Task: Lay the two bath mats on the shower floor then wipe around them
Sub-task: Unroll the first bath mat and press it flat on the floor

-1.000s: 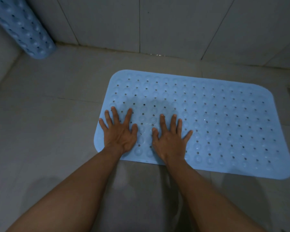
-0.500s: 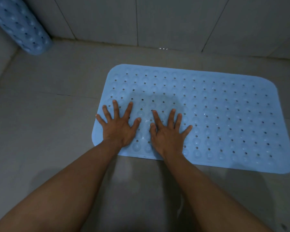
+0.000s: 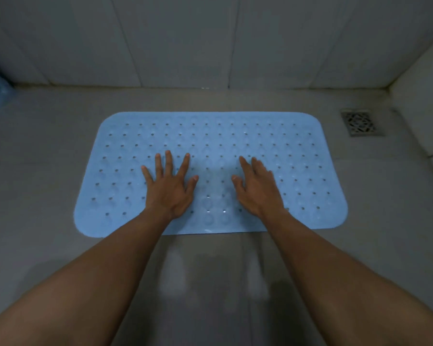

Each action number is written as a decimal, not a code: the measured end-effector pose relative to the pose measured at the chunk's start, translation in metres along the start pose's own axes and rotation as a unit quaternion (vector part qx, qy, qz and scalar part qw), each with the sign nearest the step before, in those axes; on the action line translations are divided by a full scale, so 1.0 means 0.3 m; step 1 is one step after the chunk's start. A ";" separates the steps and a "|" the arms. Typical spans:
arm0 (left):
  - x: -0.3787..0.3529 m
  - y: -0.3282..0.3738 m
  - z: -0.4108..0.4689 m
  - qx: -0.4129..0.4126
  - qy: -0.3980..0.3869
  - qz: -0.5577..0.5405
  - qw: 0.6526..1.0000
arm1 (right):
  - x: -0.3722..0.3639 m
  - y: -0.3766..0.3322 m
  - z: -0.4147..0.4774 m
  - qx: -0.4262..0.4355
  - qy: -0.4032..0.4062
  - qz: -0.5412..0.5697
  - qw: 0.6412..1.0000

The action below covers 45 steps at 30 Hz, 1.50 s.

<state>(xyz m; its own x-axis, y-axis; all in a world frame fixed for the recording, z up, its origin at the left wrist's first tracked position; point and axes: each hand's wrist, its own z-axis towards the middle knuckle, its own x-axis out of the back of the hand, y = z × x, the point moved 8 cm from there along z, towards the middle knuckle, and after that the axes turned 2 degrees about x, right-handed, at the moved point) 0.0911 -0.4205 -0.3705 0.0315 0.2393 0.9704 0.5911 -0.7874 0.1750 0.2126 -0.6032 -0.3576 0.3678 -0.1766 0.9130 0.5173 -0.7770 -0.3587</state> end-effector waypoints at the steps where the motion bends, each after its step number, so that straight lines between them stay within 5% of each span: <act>1: -0.015 0.073 0.009 -0.013 0.004 -0.004 1.000 | 0.027 0.082 0.001 -0.014 0.003 -0.021 1.000; 10: -0.188 0.466 0.039 0.038 -0.060 -0.025 0.997 | 0.051 0.545 -0.001 -0.081 -0.052 -0.087 0.992; 28: -0.186 0.489 0.052 0.064 -0.037 0.036 0.997 | 0.027 0.540 -0.034 -0.069 0.039 -0.088 0.993; 45: -0.192 0.493 0.052 0.047 -0.079 0.030 0.995 | 0.016 0.562 -0.017 -0.081 -0.009 -0.086 0.993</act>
<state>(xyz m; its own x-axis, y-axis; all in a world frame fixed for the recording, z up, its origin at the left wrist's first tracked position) 0.1894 -0.5417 -0.4032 0.1913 0.2851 0.9392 0.6564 -0.7486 0.0935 0.2976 -0.7380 -0.4127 0.3004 -0.0232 0.9535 0.4429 -0.8820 -0.1610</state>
